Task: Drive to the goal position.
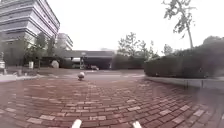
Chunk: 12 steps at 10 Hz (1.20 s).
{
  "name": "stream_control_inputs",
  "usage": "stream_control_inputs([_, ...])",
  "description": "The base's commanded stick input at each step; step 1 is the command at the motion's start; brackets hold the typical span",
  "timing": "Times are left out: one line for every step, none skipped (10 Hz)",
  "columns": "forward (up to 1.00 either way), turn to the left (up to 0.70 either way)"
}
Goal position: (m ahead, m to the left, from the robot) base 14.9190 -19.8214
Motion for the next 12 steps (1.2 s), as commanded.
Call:
stream_control_inputs([0.7, 0.0])
stream_control_inputs([0.7, 0.0])
stream_control_inputs([0.7, 0.0])
stream_control_inputs([0.7, 0.0])
stream_control_inputs([0.7, 0.0])
stream_control_inputs([0.7, -0.01])
stream_control_inputs([0.7, -0.08])
stream_control_inputs([0.7, -0.14])
stream_control_inputs([0.7, -0.14])
stream_control_inputs([0.7, -0.14])
stream_control_inputs([0.7, -0.14])
stream_control_inputs([0.7, -0.14])
